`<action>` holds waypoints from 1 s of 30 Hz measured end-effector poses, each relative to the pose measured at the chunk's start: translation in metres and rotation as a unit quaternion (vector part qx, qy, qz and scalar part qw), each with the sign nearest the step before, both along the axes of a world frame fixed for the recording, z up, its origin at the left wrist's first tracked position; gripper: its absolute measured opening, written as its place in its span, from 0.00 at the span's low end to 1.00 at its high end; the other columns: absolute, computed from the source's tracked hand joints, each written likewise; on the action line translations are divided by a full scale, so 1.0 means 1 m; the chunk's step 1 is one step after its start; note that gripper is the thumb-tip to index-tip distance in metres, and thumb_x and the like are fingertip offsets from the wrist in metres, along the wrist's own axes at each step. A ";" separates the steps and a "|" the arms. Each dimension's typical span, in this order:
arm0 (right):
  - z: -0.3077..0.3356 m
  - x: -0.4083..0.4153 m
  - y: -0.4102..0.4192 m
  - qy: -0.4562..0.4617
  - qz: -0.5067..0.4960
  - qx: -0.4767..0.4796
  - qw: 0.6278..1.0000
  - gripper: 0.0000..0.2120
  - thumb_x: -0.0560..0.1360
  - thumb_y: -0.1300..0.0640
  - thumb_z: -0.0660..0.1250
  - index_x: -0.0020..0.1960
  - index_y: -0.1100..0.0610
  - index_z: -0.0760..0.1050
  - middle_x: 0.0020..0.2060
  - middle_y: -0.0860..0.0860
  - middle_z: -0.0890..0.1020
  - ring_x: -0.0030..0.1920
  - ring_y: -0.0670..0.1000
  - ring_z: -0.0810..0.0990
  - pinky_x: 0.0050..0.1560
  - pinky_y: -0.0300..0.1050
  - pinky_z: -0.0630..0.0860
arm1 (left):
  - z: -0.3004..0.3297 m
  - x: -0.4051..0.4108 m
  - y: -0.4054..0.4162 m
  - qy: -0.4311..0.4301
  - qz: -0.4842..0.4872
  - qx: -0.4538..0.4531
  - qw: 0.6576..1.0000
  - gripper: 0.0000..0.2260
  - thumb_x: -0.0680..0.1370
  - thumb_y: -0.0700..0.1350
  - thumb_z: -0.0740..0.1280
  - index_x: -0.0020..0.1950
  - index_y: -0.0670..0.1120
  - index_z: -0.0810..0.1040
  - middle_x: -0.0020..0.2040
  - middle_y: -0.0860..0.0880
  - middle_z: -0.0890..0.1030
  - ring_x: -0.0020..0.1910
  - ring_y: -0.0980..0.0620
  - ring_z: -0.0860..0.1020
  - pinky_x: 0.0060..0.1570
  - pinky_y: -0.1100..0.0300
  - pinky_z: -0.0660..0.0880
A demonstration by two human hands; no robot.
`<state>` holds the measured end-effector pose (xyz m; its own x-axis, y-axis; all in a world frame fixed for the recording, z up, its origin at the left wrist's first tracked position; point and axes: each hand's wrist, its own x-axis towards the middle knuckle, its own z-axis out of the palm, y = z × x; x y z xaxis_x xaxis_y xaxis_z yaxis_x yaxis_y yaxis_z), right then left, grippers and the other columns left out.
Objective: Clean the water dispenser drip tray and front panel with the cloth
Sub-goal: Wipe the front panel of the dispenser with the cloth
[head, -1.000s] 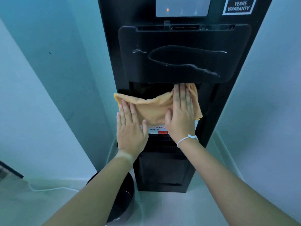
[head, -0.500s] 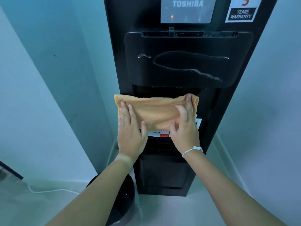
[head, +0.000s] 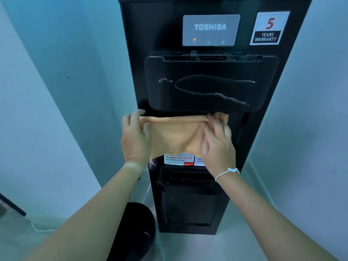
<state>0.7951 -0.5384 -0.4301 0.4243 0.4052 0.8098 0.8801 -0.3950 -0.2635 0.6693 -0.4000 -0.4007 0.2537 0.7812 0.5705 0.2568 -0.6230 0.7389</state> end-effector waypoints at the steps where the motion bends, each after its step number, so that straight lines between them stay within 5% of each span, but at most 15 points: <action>1: 0.000 0.000 -0.001 0.005 -0.001 -0.001 1.000 0.16 0.72 0.65 0.56 0.55 0.61 0.78 0.62 0.54 0.77 0.62 0.52 0.66 0.39 0.44 0.80 | 0.001 -0.001 -0.001 -0.002 0.000 0.000 1.000 0.10 0.76 0.37 0.62 0.56 0.44 0.77 0.54 0.51 0.71 0.44 0.50 0.74 0.43 0.66 0.65; 5: -0.002 -0.006 -0.010 0.039 0.009 0.010 0.999 0.16 0.72 0.67 0.57 0.56 0.64 0.76 0.62 0.55 0.75 0.64 0.52 0.66 0.42 0.40 0.79 | 0.005 -0.006 -0.013 -0.023 -0.002 0.007 1.000 0.06 0.76 0.33 0.61 0.47 0.41 0.77 0.48 0.50 0.70 0.43 0.53 0.70 0.41 0.71 0.65; 9: 0.000 -0.023 -0.028 0.069 0.028 0.063 0.995 0.18 0.73 0.70 0.59 0.64 0.66 0.70 0.67 0.57 0.68 0.69 0.52 0.66 0.60 0.21 0.62 | 0.014 -0.010 -0.030 -0.100 -0.026 0.002 0.995 0.09 0.75 0.33 0.61 0.44 0.47 0.73 0.44 0.55 0.69 0.43 0.48 0.77 0.47 0.50 0.76; 12: 0.013 -0.043 -0.039 0.093 0.039 0.126 0.987 0.21 0.73 0.70 0.58 0.66 0.68 0.67 0.69 0.57 0.63 0.72 0.39 0.56 0.59 0.16 0.56 | 0.032 -0.014 -0.051 -0.154 -0.009 0.006 0.988 0.08 0.74 0.31 0.62 0.44 0.44 0.74 0.45 0.54 0.70 0.43 0.67 0.73 0.46 0.65 0.74; 15: 0.034 -0.050 -0.041 0.076 0.038 0.164 0.983 0.22 0.75 0.64 0.54 0.67 0.69 0.65 0.71 0.55 0.58 0.74 0.46 0.56 0.68 0.29 0.62 | 0.056 -0.015 -0.065 -0.193 -0.009 0.021 0.981 0.07 0.75 0.31 0.63 0.46 0.42 0.74 0.46 0.51 0.70 0.43 0.75 0.70 0.41 0.78 0.67; 17: 0.050 -0.043 -0.038 0.062 0.030 0.149 0.986 0.22 0.75 0.62 0.54 0.68 0.67 0.65 0.71 0.54 0.56 0.75 0.56 0.56 0.70 0.50 0.66 | 0.075 -0.014 -0.066 -0.223 -0.012 0.027 0.974 0.09 0.75 0.31 0.62 0.45 0.44 0.73 0.45 0.56 0.68 0.42 0.72 0.72 0.41 0.78 0.68; 19: 0.070 -0.032 -0.035 0.056 0.012 0.131 0.990 0.22 0.75 0.61 0.55 0.68 0.66 0.65 0.73 0.53 0.55 0.76 0.58 0.52 0.67 0.59 0.67 | 0.095 -0.010 -0.064 -0.240 -0.012 0.037 0.970 0.08 0.74 0.30 0.62 0.46 0.42 0.74 0.45 0.58 0.66 0.41 0.64 0.73 0.42 0.77 0.68; 24: 0.090 -0.017 -0.026 0.030 -0.069 0.075 0.994 0.25 0.75 0.55 0.57 0.70 0.64 0.63 0.75 0.60 0.55 0.74 0.57 0.49 0.73 0.59 0.55 | 0.114 0.002 -0.060 -0.207 -0.028 0.078 0.975 0.08 0.74 0.31 0.62 0.52 0.36 0.76 0.52 0.47 0.68 0.46 0.52 0.72 0.47 0.79 0.67; 28: 0.085 -0.023 -0.009 0.005 -0.129 0.043 0.991 0.30 0.74 0.48 0.56 0.70 0.66 0.62 0.73 0.63 0.59 0.72 0.61 0.54 0.71 0.56 0.48 | 0.091 0.001 -0.062 -0.135 -0.086 0.130 0.979 0.20 0.76 0.36 0.64 0.68 0.39 0.68 0.67 0.40 0.65 0.66 0.44 0.69 0.64 0.69 0.67; 30: 0.087 -0.030 0.004 -0.032 -0.135 0.015 0.990 0.31 0.74 0.47 0.56 0.70 0.65 0.60 0.73 0.61 0.60 0.72 0.61 0.54 0.70 0.56 0.46 | 0.076 0.000 -0.060 -0.076 -0.114 0.141 0.980 0.25 0.78 0.37 0.62 0.74 0.39 0.60 0.75 0.39 0.56 0.75 0.44 0.59 0.62 0.81 0.55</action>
<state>0.7653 -0.5344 -0.3433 0.4620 0.2591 0.8482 0.7587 -0.6107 -0.2268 0.6694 -0.4602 -0.3246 0.2984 0.5193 0.8008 -0.0122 -0.8369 0.5473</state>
